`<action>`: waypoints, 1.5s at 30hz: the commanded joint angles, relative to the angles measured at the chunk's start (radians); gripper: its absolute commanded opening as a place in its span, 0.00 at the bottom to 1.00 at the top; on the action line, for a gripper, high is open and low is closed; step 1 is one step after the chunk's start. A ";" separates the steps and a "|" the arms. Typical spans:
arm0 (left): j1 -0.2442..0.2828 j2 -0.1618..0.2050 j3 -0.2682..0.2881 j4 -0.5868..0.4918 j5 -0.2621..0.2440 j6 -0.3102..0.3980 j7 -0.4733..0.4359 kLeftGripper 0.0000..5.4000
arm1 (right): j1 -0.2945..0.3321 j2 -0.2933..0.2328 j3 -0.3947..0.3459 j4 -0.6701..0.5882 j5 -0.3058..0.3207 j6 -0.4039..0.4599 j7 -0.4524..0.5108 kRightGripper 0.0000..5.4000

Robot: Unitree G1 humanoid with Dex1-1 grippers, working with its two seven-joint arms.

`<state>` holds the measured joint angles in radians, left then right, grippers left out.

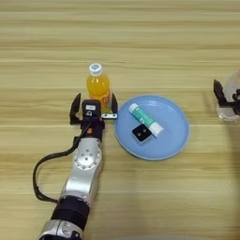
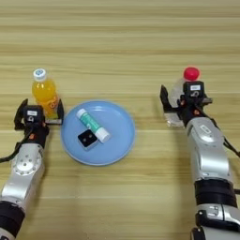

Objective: Move the objects on the table

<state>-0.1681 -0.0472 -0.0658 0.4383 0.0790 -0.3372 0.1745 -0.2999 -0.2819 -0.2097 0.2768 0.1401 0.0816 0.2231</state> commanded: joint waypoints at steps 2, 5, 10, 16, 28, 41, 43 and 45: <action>0.005 -0.030 -0.007 -0.017 0.011 0.009 0.010 1.00 | -0.011 -0.004 0.001 -0.002 0.015 0.038 0.005 1.00; 0.008 -0.028 -0.006 -0.022 0.010 0.011 0.009 1.00 | -0.004 0.002 -0.002 0.001 0.026 0.058 0.004 1.00; 0.010 -0.026 -0.006 -0.027 0.010 0.014 0.007 1.00 | 0.009 -0.001 -0.007 0.004 0.031 0.062 0.002 1.00; 0.013 -0.025 -0.005 -0.036 0.009 0.018 0.007 1.00 | 0.050 0.005 -0.020 -0.035 0.053 0.074 -0.001 1.00; 0.016 -0.027 -0.009 -0.050 0.013 0.029 0.008 1.00 | 0.287 -0.004 0.009 -0.289 0.022 0.135 -0.001 1.00; 0.015 -0.025 -0.010 -0.057 0.013 0.037 0.010 1.00 | 0.573 -0.048 0.121 -0.655 0.038 0.324 0.103 1.00; 0.014 -0.025 -0.010 -0.056 0.012 0.037 0.010 1.00 | 0.602 -0.069 0.150 -0.703 0.036 0.355 0.127 1.00; 0.014 -0.024 -0.010 -0.055 0.012 0.037 0.011 1.00 | 0.624 -0.085 0.180 -0.758 0.035 0.373 0.151 1.00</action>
<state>-0.1570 -0.0467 -0.0723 0.3916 0.0805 -0.3172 0.1765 0.3040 -0.3413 -0.0578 -0.4244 0.1742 0.4261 0.3498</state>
